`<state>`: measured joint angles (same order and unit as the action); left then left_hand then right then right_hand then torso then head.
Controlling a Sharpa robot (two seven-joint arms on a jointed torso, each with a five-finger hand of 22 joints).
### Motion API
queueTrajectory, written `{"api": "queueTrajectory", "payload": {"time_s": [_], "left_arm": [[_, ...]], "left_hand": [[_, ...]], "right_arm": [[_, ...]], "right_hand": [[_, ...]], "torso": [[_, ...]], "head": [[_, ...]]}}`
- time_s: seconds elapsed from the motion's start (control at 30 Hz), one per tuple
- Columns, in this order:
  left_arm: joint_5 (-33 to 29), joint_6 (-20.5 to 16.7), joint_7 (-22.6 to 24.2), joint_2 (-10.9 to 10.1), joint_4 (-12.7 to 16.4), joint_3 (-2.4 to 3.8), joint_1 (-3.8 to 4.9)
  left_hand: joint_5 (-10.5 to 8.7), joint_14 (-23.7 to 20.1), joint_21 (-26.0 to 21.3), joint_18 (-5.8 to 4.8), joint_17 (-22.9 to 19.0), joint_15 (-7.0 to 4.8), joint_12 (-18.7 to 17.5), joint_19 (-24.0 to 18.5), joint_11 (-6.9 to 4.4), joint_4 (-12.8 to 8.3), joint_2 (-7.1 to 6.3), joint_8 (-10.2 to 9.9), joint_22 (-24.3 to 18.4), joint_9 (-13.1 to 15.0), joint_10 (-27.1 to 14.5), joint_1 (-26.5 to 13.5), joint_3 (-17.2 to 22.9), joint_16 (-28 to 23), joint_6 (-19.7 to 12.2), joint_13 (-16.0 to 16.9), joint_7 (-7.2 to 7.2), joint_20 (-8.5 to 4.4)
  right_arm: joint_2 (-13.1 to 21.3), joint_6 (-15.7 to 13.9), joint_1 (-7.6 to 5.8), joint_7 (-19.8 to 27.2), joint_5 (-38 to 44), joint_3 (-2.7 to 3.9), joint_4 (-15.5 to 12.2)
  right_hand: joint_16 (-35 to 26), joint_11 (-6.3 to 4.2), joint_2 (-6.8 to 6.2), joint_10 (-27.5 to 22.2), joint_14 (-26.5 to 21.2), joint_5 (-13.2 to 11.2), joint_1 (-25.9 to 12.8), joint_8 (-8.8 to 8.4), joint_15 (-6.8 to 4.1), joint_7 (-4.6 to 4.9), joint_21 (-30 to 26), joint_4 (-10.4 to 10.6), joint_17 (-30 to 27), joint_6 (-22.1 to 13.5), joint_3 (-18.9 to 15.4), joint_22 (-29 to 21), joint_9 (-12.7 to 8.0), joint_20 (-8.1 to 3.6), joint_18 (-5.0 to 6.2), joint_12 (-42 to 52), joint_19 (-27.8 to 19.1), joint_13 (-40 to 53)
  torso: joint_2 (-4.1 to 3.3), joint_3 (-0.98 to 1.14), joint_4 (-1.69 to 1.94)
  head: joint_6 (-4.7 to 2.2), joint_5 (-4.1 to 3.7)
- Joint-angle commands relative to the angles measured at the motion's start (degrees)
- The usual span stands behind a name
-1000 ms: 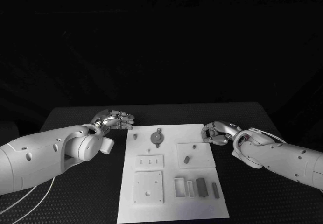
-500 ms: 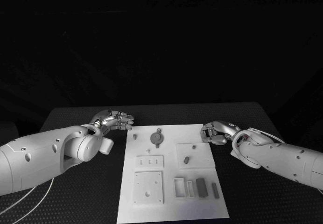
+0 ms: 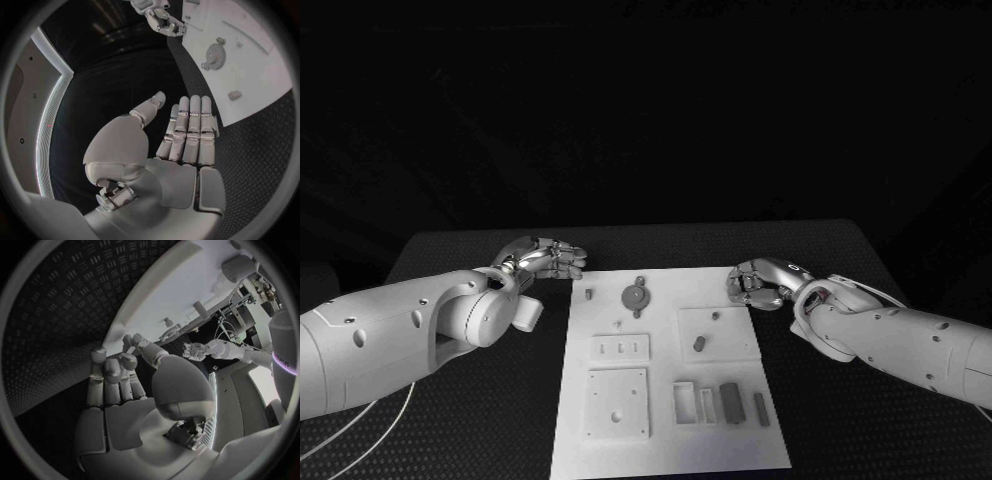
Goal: Assemble the parts on the task board
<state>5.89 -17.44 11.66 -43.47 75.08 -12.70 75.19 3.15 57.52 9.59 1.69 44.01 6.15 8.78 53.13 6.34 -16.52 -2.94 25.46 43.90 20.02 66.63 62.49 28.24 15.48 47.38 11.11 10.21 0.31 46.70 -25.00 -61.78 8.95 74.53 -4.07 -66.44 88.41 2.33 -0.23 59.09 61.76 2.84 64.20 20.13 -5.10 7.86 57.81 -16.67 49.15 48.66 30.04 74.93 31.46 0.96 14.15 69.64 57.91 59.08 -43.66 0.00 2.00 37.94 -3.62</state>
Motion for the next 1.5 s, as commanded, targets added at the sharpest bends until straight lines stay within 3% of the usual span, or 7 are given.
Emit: {"api": "queueTrajectory", "payload": {"time_s": [0.03, 0.2, 0.53, 0.7, 0.9, 1.2, 1.5], "left_arm": [[0.8, 0.7, 0.1, 0.2, -0.1, 0.04, 0.04], [2.3, 1.6, -0.9, 0.4, -0.2, 0.04, 0.05], [5.9, 5.5, -7.9, 1.6, 0.5, 0.07, 0.05], [6.3, 5.6, -10.7, 2.8, 1.8, 0.08, 0.04], [6.4, 3.5, -11.3, 4.4, 2.9, 0.08, 0.03], [6.4, 3.9, -10.9, 6.0, 3.7, 0.08, -0.16], [6.4, 4.7, -10.2, 6.5, 4.1, 0.12, -0.17]], "left_hand": [[0.09, -0.1, -0.4, 0.26, 0.1, 0.0, -0.2, -0.4, 0.34, 0.2, 0.22, -0.1, 0.1, 0.2, 0.1, -0.4, 0.1, -0.2, 0.1, 0.1, -0.11, 0.1], [0.03, 0.7, -0.1, 0.33, 0.6, -0.32, 0.0, 0.1, -0.12, 0.3, 0.78, 0.6, 0.4, 0.8, 1.2, -1.2, -0.1, 0.1, 2.0, 0.5, -0.96, -0.11], [-0.09, 2.6, 0.6, 0.23, 1.8, -1.23, 0.4, 1.4, -1.12, 1.1, 1.29, 0.4, 1.2, 1.1, 3.4, -4.2, -1.3, 0.8, 4.4, 1.3, -1.88, -0.98], [-0.19, 2.3, 0.4, 0.08, 2.1, -1.15, 0.1, 1.2, -1.0, 1.7, 1.04, -0.4, 1.3, 0.9, 3.3, -6.0, -1.9, 0.5, 3.9, 1.4, -1.6, -1.02], [-0.32, 1.5, 0.1, 0.04, 2.4, -0.84, -1.2, 0.5, -0.1, 2.0, 0.47, -2.1, 1.4, 0.2, 1.4, -7.3, -2.4, 0.0, 1.8, 1.1, -0.83, -0.76], [-0.33, 1.4, 0.0, 0.11, 2.6, -0.79, -1.5, 0.4, 0.12, 2.5, 0.26, -2.4, 1.5, 0.1, 1.0, -8.3, -2.7, -0.1, 1.5, 1.2, -1.1, -0.69], [-0.32, 1.4, 0.0, 0.16, 2.8, -0.8, -1.7, 0.3, 0.19, 2.6, 0.49, -2.5, 1.6, 0.1, 0.8, -8.4, -2.5, -0.2, 1.6, 1.2, -0.9, -0.69]], "right_arm": [[-0.2, -2.8, 0.06, -1.0, -0.3, 0.26, -0.5], [-0.6, -3.2, 0.03, -2.5, 0.7, 1.56, -1.6], [-1.0, -3.0, -1.89, -5.9, 4.4, 2.61, -6.5], [-1.6, -2.5, -3.28, -7.9, 6.1, 2.71, -10.5], [-3.4, -2.8, -3.76, -9.2, 7.3, 2.79, -14.2], [-6.6, -2.1, -3.93, -9.9, 8.1, 2.81, -16.2], [-8.5, -1.6, -3.93, -9.8, 8.2, 2.81, -16.9]], "right_hand": [[0.4, -3.39, 0.55, -2.8, 0.4, 0.1, 0.2, 0.21, -1.51, -2.86, 0.2, -0.1, -0.1, 10.7, -0.3, 0.9, 0.1, -0.43, 0.85, 0.4, 0.1, -0.1], [0.5, -3.46, 0.52, -2.7, 0.5, 0.1, 0.5, 0.32, -1.62, -2.9, 0.2, -0.2, -0.1, 10.7, -0.3, 0.8, 0.3, -0.53, 0.85, 0.4, 0.2, -0.1], [0.5, -3.49, 0.51, -2.5, 0.6, 0.1, 0.7, 0.38, -1.7, -2.91, 0.3, -0.2, -0.1, 10.7, -0.3, 0.8, 0.5, -0.63, 0.85, 0.4, 0.3, -0.1], [0.5, -3.5, 0.42, -2.5, 0.7, 0.1, 0.8, 0.42, -1.73, -2.92, 0.3, -0.2, -0.1, 10.7, -0.3, 0.8, 0.6, -0.69, 0.85, 0.4, 0.4, -0.2], [0.5, -3.51, 0.35, -2.4, 0.7, 0.1, 0.9, 0.44, -1.75, -2.93, 0.3, -0.2, -0.1, 10.7, -0.4, 0.8, 0.7, -0.72, 0.85, 0.4, 0.4, -0.2], [0.5, -3.55, 0.31, -2.2, 0.9, 0.1, 1.0, 0.48, -1.81, -2.94, 0.3, -0.2, -0.2, 10.7, -0.4, 0.8, 0.8, -0.83, 0.85, 0.4, 0.6, -0.3], [0.5, -3.55, 0.34, -2.1, 1.0, 0.1, 1.0, 0.49, -1.83, -2.93, 0.3, -0.2, -0.3, 10.7, -0.5, 0.7, 0.9, -0.88, 0.85, 0.3, 0.7, -0.3]], "torso": [[-0.01, 0.03, 0.02], [0.02, 0.02, 0.02], [0.05, -0.05, -0.22], [0.16, -0.14, -0.34], [0.35, -0.21, -0.39], [0.25, -0.33, -0.27], [0.16, -0.31, -0.34]], "head": [[-0.08, -0.07], [-0.22, -0.09], [-0.92, 0.3], [-1.67, 0.73], [-1.9, 1.44], [-2.27, 2.42], [-2.25, 2.63]]}}
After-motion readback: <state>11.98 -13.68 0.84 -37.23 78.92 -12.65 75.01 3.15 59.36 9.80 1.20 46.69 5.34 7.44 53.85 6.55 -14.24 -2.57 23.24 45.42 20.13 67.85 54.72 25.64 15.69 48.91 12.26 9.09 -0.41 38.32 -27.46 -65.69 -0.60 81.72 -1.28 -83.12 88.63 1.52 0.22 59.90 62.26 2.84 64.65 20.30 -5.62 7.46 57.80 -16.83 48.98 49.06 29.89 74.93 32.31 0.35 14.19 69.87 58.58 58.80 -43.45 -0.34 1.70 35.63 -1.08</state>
